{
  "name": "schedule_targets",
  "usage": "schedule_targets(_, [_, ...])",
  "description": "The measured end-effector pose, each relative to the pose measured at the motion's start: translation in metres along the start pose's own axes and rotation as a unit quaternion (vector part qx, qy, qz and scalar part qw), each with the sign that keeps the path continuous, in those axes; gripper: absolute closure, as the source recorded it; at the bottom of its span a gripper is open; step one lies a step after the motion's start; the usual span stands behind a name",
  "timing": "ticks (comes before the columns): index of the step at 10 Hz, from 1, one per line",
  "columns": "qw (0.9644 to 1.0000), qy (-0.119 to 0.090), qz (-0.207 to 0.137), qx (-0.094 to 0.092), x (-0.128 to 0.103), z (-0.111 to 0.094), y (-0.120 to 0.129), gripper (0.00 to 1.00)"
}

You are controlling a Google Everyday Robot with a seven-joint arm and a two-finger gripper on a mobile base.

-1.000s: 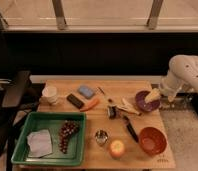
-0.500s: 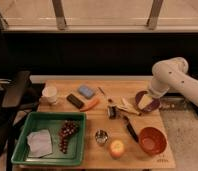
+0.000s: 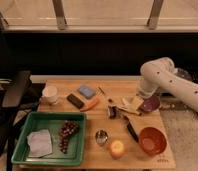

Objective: Place banana in purple bowl

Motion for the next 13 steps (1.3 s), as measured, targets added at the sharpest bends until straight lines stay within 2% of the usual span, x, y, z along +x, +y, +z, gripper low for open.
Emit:
schedule_targets(3, [1.0000, 0.003, -0.003, -0.001, -0.001, 0.002, 0.001, 0.20])
schedule_targets(5, [0.9995, -0.009, -0.031, 0.002, -0.011, 0.009, 0.005, 0.20])
schedule_targets(7, [0.9972, -0.023, -0.071, 0.004, -0.035, 0.021, 0.020, 0.20])
schedule_targets(9, [0.9931, -0.036, -0.112, 0.006, -0.054, 0.038, 0.030, 0.20])
schedule_targets(11, [0.9901, -0.043, -0.134, 0.000, -0.058, 0.053, 0.028, 0.20])
schedule_targets(13, [0.9880, -0.050, -0.145, -0.016, -0.057, 0.069, 0.024, 0.20])
